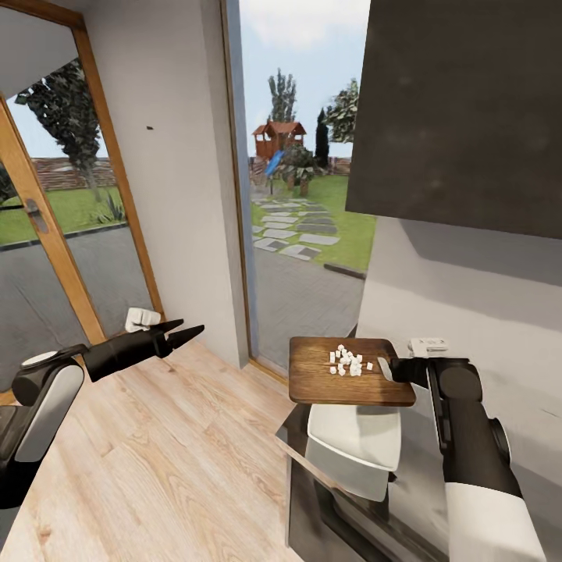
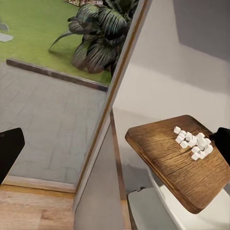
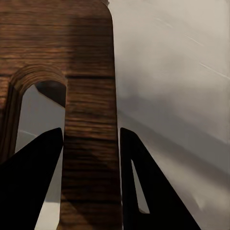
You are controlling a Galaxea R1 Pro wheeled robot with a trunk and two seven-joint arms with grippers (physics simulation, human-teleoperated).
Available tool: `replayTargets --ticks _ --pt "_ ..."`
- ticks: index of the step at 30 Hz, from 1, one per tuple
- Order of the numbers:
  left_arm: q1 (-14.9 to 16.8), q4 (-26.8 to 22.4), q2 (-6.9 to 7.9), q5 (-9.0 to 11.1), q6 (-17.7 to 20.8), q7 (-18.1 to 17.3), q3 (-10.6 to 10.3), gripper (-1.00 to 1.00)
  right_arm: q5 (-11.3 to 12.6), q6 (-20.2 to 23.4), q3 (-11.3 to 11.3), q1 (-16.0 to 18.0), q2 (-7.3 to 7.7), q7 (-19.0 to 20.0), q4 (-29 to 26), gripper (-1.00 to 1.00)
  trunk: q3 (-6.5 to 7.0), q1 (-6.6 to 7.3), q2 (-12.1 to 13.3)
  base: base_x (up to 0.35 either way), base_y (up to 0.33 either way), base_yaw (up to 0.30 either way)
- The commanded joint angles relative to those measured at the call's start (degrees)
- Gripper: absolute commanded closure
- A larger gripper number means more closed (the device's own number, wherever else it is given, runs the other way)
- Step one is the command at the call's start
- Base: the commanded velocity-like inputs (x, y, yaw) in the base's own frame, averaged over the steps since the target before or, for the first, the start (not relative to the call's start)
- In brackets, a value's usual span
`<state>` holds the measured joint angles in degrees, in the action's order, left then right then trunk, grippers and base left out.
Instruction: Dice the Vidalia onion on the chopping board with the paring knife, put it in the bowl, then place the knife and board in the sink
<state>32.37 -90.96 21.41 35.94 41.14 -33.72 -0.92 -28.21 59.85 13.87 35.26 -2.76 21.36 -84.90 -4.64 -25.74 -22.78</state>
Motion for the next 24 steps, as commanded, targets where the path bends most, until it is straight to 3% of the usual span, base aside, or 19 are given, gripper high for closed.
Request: replayTargets --ticks 1,24 --pt "0.1 0.0 0.04 0.4 0.4 0.1 0.0 -1.00 -0.5 0.2 0.1 0.1 -0.05 0.6 -0.1 1.00 -0.13 -0.04 -0.1 0.000 0.000 0.000" --pt "0.1 0.1 0.04 0.4 0.3 0.2 0.0 -1.00 -0.5 -1.3 0.1 0.1 -0.05 0.7 -0.1 1.00 -0.13 -0.04 -0.1 -0.002 -0.002 0.000"
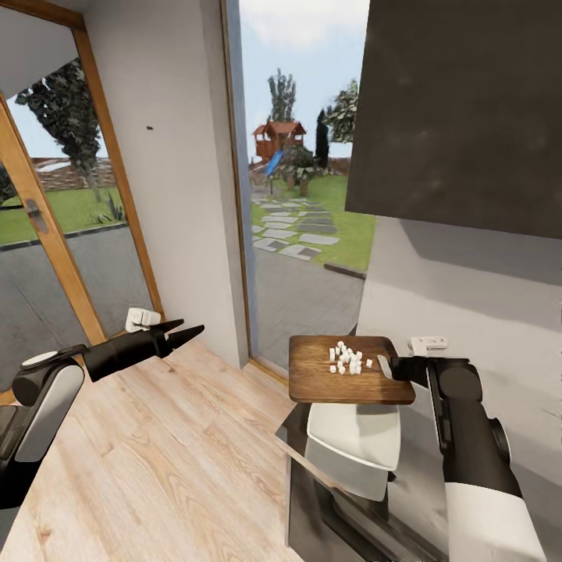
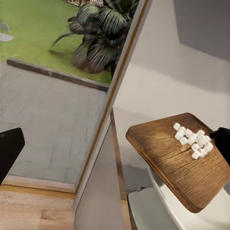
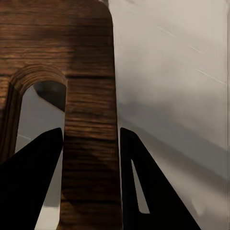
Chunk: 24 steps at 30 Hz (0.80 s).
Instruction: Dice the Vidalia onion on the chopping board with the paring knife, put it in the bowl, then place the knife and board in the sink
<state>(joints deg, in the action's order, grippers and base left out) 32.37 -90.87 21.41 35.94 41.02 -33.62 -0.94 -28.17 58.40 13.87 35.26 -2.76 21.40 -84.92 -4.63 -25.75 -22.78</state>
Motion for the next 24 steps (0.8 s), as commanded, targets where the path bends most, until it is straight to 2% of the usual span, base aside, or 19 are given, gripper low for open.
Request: replayTargets --ticks 1,8,24 --pt "0.1 0.0 0.04 0.4 0.4 0.1 0.0 -1.00 -0.6 -0.9 0.1 0.1 -0.05 0.6 0.0 1.00 -0.14 -0.04 -0.1 -0.062 -0.056 0.000" --pt "0.1 0.0 0.04 0.4 0.4 0.1 0.0 -1.00 -0.6 -3.0 0.3 0.1 -0.05 0.6 0.0 1.00 -0.14 -0.04 -0.1 -0.116 -0.103 0.000" --pt "0.1 0.1 0.03 0.4 0.4 0.1 0.0 -1.00 -0.6 -3.1 0.2 0.1 -0.05 0.6 0.0 1.00 -0.14 -0.04 -0.1 -0.005 -0.004 0.000"
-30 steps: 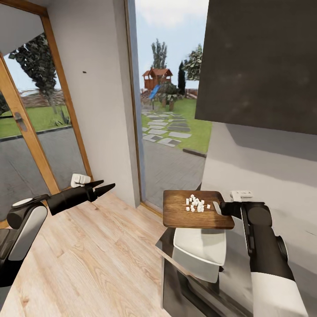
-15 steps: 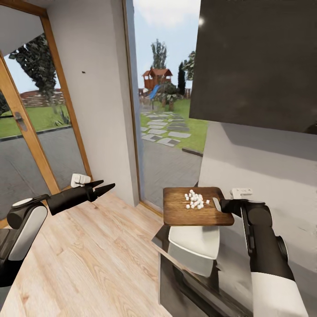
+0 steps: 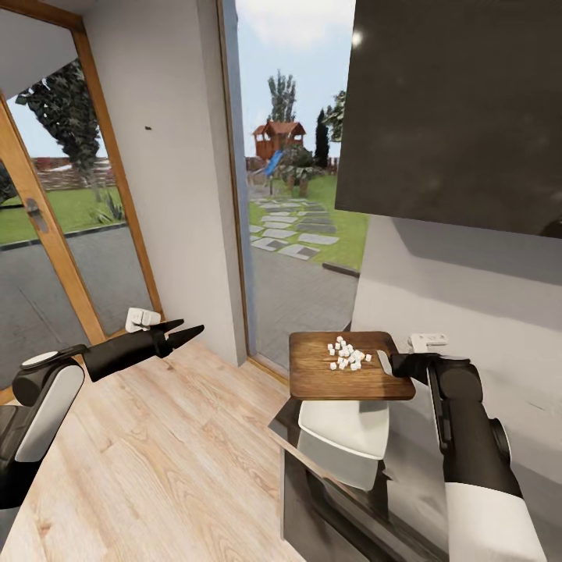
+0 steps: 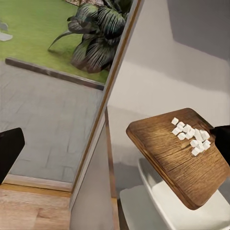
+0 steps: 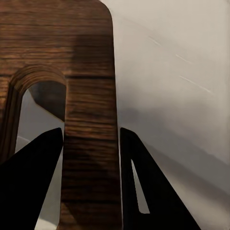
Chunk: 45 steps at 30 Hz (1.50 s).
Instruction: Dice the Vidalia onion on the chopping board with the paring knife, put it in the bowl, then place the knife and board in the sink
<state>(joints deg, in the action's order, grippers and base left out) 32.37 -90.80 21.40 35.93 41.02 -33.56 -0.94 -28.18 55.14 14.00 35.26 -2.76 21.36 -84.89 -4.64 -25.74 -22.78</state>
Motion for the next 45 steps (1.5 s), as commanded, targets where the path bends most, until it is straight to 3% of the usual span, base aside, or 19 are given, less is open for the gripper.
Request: replayTargets --ticks 1,33,36,45 --pt "0.1 0.0 0.04 0.4 0.4 0.1 0.0 -1.00 -0.6 0.1 0.1 0.1 -0.06 0.6 -0.1 1.00 -0.13 -0.04 -0.1 0.000 0.000 0.000" --pt "0.1 0.0 0.04 0.4 0.4 0.1 0.0 -1.00 -0.5 -5.5 0.5 0.0 -0.06 0.7 0.0 1.00 -0.13 -0.04 -0.1 0.000 0.000 0.000" --pt "0.1 0.0 0.05 0.4 0.4 0.1 0.0 -1.00 -0.5 -8.1 1.8 -0.2 -0.06 0.7 0.0 1.00 -0.13 -0.04 -0.1 0.000 0.000 0.000" --pt "0.1 0.0 0.05 0.4 0.4 0.1 0.0 -1.00 -0.5 -8.7 2.9 -0.2 -0.06 0.8 0.0 1.00 -0.13 -0.04 -0.1 0.000 0.000 0.000"
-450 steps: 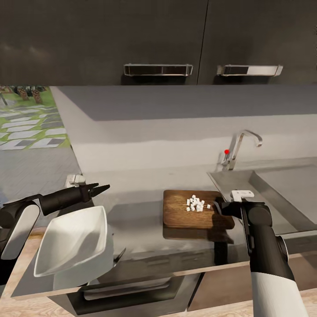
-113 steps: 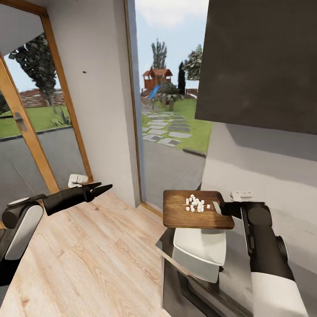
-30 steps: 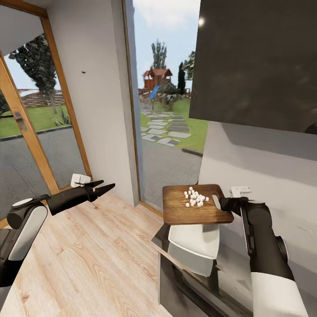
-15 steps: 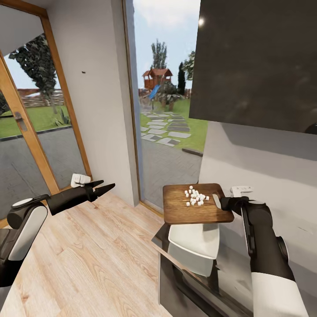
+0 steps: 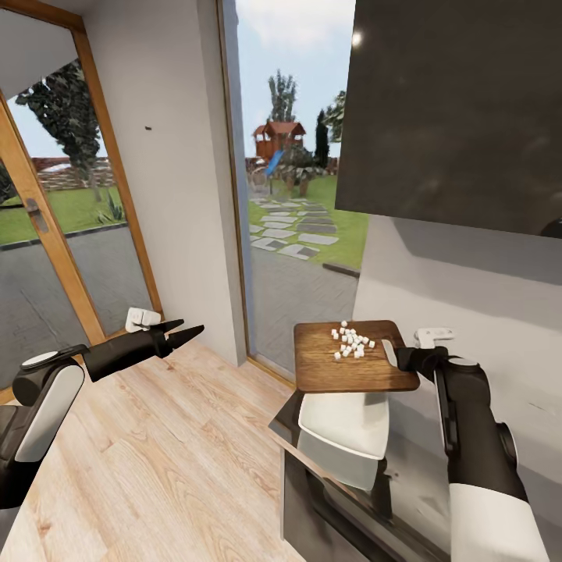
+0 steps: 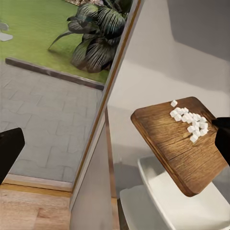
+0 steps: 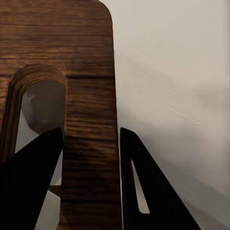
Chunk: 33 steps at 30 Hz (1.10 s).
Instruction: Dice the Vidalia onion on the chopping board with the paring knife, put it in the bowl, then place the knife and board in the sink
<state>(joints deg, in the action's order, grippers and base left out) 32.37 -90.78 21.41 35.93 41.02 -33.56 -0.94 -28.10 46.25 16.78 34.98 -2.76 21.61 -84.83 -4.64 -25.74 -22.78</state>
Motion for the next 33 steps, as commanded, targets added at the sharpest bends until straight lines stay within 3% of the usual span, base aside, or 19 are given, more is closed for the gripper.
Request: replayTargets --ticks 1,18,24,33 --pt "0.1 0.0 0.02 0.4 0.4 0.1 0.0 -1.00 -0.6 0.1 0.1 0.0 -0.06 0.6 -0.1 1.00 -0.13 -0.04 -0.1 0.000 0.000 0.000" --pt "0.1 0.0 0.03 0.4 0.4 0.1 0.0 -1.00 -0.6 -0.3 0.2 -0.1 -0.06 0.7 -0.1 1.00 -0.13 -0.04 -0.1 0.000 0.000 0.000" --pt "0.1 0.0 0.02 0.4 0.4 0.1 0.0 -1.00 -0.6 -3.7 0.2 -0.2 -0.06 0.7 -0.1 1.00 -0.13 -0.04 -0.1 0.000 0.000 0.000" --pt "0.1 0.1 -0.02 0.4 0.4 0.1 0.0 -1.00 -0.6 -4.9 0.2 -0.3 -0.06 0.7 0.1 1.00 -0.13 -0.04 -0.1 0.000 0.000 0.000"
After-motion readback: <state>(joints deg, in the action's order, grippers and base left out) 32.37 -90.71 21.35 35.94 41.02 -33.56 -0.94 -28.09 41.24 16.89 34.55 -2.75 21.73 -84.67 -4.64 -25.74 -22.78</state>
